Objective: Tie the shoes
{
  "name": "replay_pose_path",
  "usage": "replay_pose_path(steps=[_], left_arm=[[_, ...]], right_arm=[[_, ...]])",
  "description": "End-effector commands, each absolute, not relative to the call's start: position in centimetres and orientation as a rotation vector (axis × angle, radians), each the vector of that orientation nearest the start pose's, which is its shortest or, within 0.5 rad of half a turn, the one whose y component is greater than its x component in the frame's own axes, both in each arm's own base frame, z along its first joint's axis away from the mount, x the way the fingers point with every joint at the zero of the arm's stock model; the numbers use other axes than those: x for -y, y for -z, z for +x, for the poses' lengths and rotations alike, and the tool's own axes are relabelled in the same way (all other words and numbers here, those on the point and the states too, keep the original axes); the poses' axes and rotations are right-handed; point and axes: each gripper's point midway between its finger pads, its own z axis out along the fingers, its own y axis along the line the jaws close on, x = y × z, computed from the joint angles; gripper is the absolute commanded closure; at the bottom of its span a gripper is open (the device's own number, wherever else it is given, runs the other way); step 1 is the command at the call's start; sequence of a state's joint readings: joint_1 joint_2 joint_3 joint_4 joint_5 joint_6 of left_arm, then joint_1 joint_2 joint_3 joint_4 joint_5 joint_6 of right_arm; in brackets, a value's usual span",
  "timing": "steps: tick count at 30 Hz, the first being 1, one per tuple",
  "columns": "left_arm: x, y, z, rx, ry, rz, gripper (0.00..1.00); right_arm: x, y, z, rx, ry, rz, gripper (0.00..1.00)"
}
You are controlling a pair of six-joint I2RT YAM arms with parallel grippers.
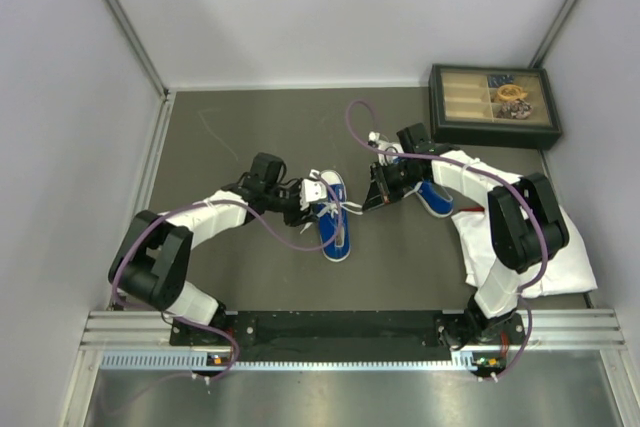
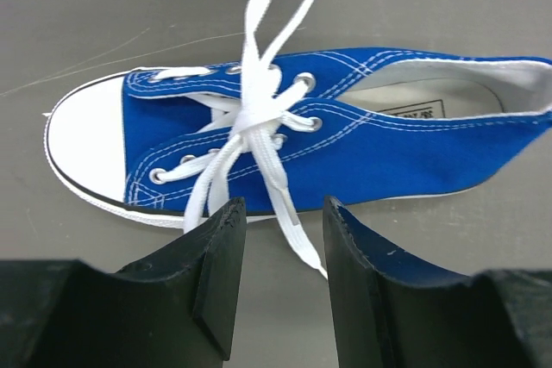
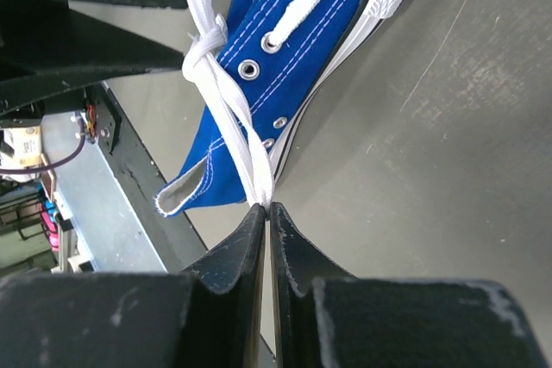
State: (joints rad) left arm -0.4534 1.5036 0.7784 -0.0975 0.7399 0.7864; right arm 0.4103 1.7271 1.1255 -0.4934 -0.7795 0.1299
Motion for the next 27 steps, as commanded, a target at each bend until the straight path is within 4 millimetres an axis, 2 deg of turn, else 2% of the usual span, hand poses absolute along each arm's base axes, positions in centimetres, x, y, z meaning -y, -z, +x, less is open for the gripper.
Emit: replay_pose_path(steps=[1,11,15,18,22,24,26,27], left_arm=[[25.6,-9.4,29.8,-1.524,0.672,1.531,0.54],[26.7,-8.9,29.9,-1.504,0.717,1.558,0.61],[26.9,-8.8,29.8,-1.504,0.730,1.564,0.73],[26.9,-9.1,29.5,-1.497,0.741,1.568,0.71],[26.8,-9.2,28.3,-1.460,0.758,1.602,0.74],[26.8,-8.9,28.3,-1.464,0.759,1.608,0.78],[26.9,-8.9,28.5,-1.467,0.761,1.611,0.89],[26.8,-8.7,28.3,-1.480,0.766,1.617,1.00]], right_arm=[[-26.2,-10.7,27.3,-2.515,-1.230,-0.688,0.94],[-26.4,-11.0,27.4,-2.513,-1.243,-0.683,0.92],[-26.5,-11.0,27.4,-2.518,-1.247,-0.681,0.91],[-26.5,-11.1,27.4,-2.514,-1.246,-0.680,0.90],[-26.4,-10.9,27.4,-2.521,-1.247,-0.680,0.89],[-26.5,-11.0,27.5,-2.516,-1.250,-0.680,0.88],[-26.5,-11.1,27.5,-2.512,-1.249,-0.686,0.87],[-26.4,-11.1,27.4,-2.520,-1.248,-0.683,0.86]])
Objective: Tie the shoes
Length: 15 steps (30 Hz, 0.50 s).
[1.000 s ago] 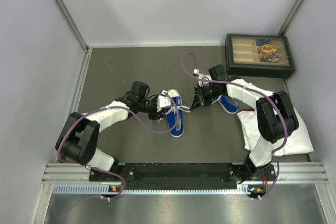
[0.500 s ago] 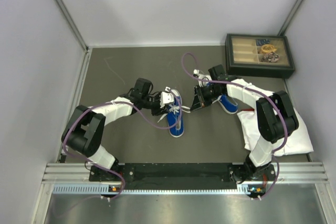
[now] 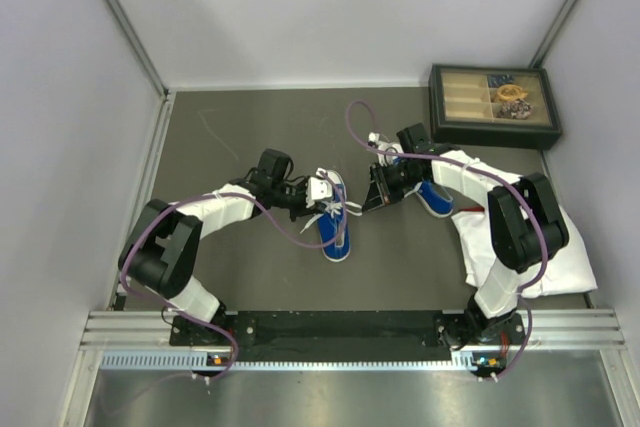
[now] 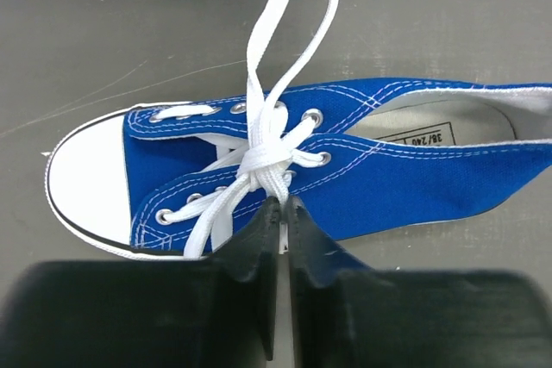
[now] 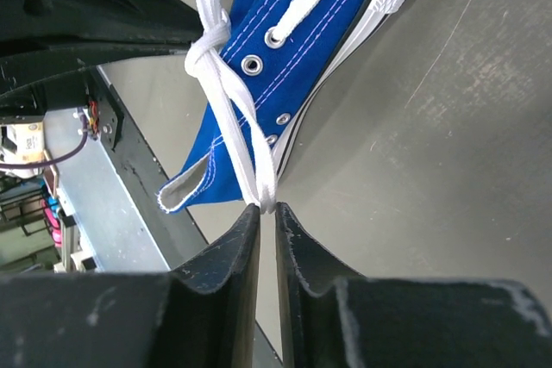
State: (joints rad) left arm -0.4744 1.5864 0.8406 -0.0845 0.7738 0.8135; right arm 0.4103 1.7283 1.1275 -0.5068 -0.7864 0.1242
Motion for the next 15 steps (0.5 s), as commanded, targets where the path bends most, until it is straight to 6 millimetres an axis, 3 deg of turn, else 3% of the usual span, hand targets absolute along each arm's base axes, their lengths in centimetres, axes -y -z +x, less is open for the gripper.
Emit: replay_pose_path(steps=[1,15], left_arm=[[26.8,-8.8,28.4,-1.482,0.765,1.621,1.00],[24.8,-8.9,26.5,-1.415,0.698,1.726,1.00]], right_arm=[[-26.4,-11.2,27.3,-2.517,-1.244,-0.692,0.85],[-26.2,-11.0,26.9,-2.527,-1.254,-0.700,0.81]])
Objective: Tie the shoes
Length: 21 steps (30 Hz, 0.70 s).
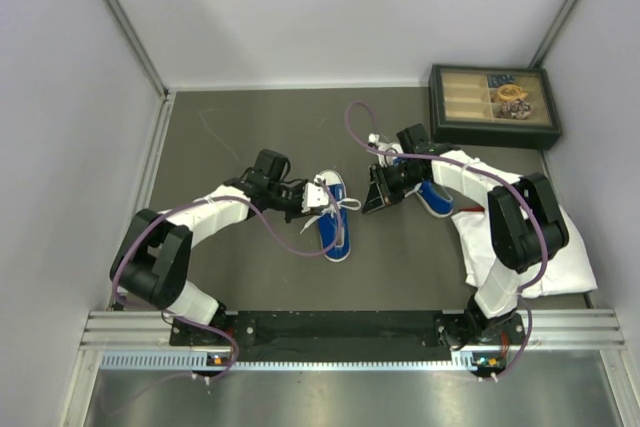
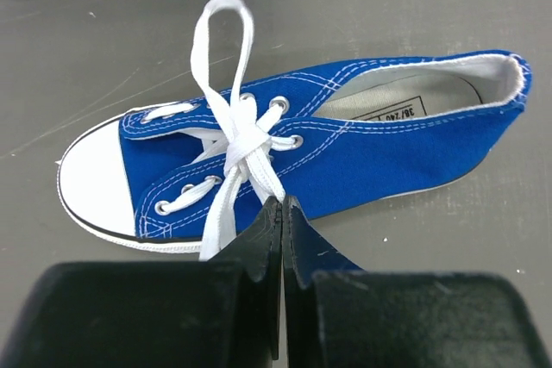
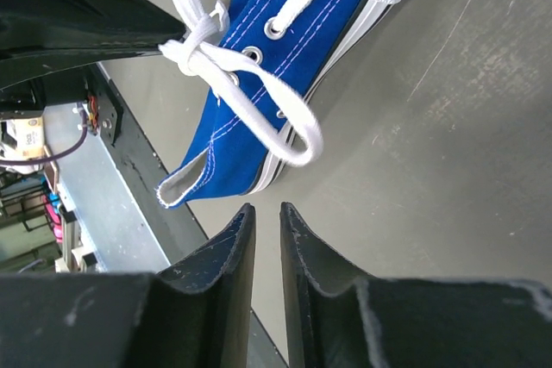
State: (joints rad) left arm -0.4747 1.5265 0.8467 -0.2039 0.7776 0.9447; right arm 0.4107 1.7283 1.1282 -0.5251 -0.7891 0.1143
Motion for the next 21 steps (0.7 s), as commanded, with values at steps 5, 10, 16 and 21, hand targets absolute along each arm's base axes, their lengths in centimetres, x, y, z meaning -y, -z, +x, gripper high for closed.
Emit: replay_pose_path(steps=[5,10,16,21], left_arm=[[24.0,-8.7,26.3,-1.427,0.690,1.740,1.00],[23.7,-8.9,26.4,-1.425,0.686,1.742,1.00],[23.3,-8.7,25.9,-1.422,0.692,1.765,1.00],[22.8,-8.5,25.4,-1.409,0.690,1.791,1.00]], right_arm=[[-26.2,-11.6,27.1,-2.503,-1.233,-0.730,0.79],[-26.4,-12.6,27.4,-2.462,-1.232,-0.753,0.74],[-26.6,-13.9,28.5,-2.408,-1.197,-0.780,0.63],[-26.8,-14.6,30.4,-2.310,-1.134,-0.913,0.50]])
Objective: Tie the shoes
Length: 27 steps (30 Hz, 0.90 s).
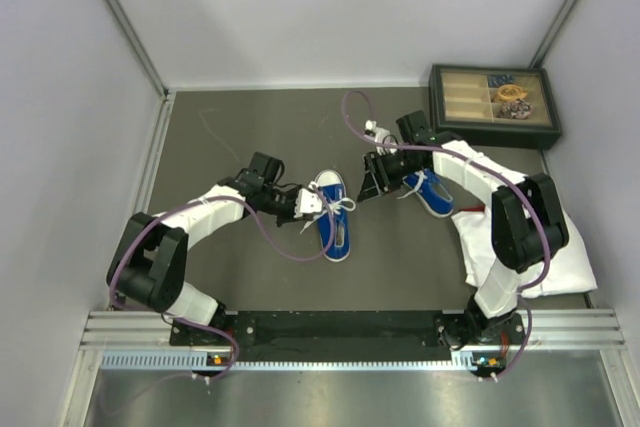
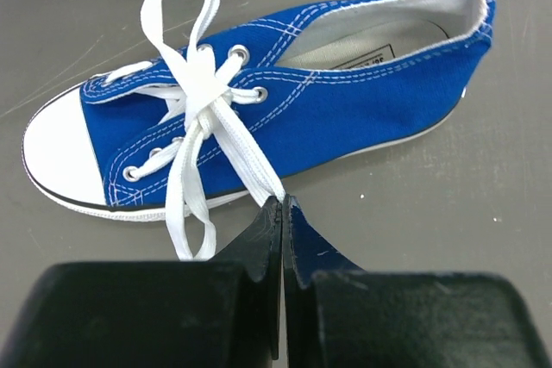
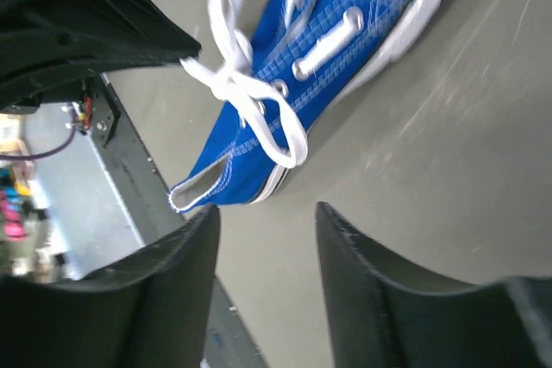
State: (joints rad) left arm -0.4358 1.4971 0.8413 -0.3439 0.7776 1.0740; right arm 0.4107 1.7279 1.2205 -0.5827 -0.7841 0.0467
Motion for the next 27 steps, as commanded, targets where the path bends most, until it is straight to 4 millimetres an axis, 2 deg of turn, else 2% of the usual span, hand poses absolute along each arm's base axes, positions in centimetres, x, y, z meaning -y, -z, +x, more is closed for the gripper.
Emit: replay_pose_path(steps=[1,6,9,13,15,19,27], left_arm=[[22.8,-8.6,25.3,-1.400,0.689,1.798,1.00],[22.3,-8.4,24.7,-1.397,0.702,1.819,1.00],[22.0,-8.3,24.3,-1.375,0.704,1.840,1.00],[21.6,-8.4,24.1,-1.359,0.710,1.848,1.00],[21.4,-8.4,24.0,-1.353,0.705,1.852,1.00],[21.2,-8.2,23.5,-1.327,0.708,1.880,1.00],[20.8,-8.0,22.8,-1.301,0.710,1.908,1.00]], right_arm=[[-27.1,-15.3,30.9,-2.274,-1.124,-0.947,0.47],[-28.2,-16.4,31.6,-2.080,-1.078,-1.216,0.38],[-28.9,-16.0,31.4,-1.952,-1.014,-1.388,0.38],[-29.6,-14.9,30.8,-1.819,-0.976,-1.556,0.42],[-29.9,-14.5,30.9,-1.769,-0.955,-1.606,0.43],[-30.8,-14.0,31.4,-1.750,-0.932,-1.643,0.52],[-32.0,-13.7,31.9,-1.725,-0.934,-1.682,0.53]])
